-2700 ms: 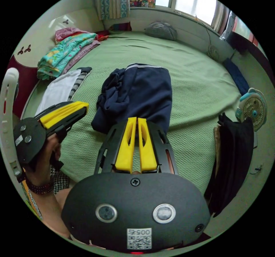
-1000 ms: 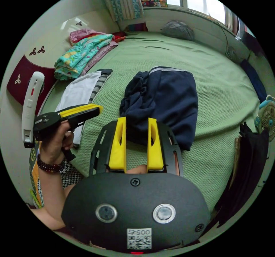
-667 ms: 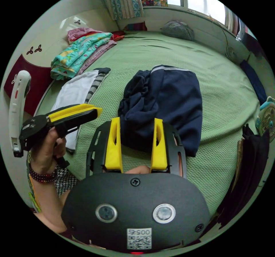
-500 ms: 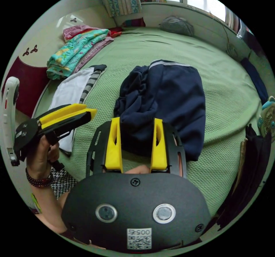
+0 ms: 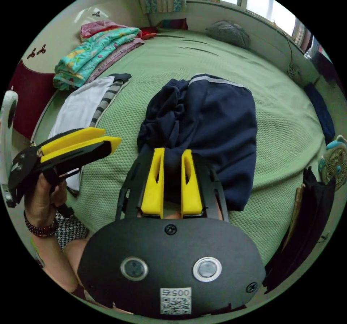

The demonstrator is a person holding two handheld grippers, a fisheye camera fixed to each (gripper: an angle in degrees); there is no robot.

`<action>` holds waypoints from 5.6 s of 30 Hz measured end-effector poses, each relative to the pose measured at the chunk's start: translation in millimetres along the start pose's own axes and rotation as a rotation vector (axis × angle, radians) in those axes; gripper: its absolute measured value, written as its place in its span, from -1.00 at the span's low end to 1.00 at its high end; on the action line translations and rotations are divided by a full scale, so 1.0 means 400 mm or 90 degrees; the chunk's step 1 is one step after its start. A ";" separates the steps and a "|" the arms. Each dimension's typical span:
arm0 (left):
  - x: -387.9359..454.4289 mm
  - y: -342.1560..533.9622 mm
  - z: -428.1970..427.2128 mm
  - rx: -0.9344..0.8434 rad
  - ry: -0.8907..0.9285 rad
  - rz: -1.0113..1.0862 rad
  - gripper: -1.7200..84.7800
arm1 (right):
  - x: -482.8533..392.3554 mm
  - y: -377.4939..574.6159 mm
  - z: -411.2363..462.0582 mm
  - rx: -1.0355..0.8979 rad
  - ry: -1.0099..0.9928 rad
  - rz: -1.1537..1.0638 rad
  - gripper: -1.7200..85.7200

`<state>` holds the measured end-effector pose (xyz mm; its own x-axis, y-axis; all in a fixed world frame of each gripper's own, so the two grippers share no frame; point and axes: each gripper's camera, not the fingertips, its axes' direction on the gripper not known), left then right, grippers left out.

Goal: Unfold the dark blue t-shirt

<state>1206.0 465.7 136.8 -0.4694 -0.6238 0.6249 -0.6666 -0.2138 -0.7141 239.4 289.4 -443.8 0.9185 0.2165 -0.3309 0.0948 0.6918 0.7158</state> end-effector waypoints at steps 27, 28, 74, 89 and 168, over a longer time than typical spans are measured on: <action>0.229 -0.120 0.179 -0.068 -0.059 0.048 -0.67 | 0.638 0.283 -0.234 0.133 0.106 0.376 -0.84; 0.233 -0.121 0.181 -0.070 -0.061 0.048 -0.67 | 0.663 0.298 -0.232 0.119 0.107 0.398 -0.84; 0.118 0.085 -0.108 -0.036 -0.055 -0.027 -0.92 | 0.416 0.261 -0.189 0.063 0.089 0.214 -0.72; 0.073 0.208 -0.239 -0.037 -0.051 -0.032 -0.93 | 0.414 0.330 -0.207 0.040 0.077 0.248 -1.00; 0.098 1.198 -0.932 0.021 0.045 0.007 -0.90 | 0.271 1.294 -0.606 0.030 0.104 0.193 -1.00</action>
<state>652.4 618.9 -63.2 -0.5169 -0.5717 0.6371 -0.6425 -0.2327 -0.7301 294.9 837.9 -258.5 0.8346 0.5170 -0.1902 -0.1518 0.5477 0.8228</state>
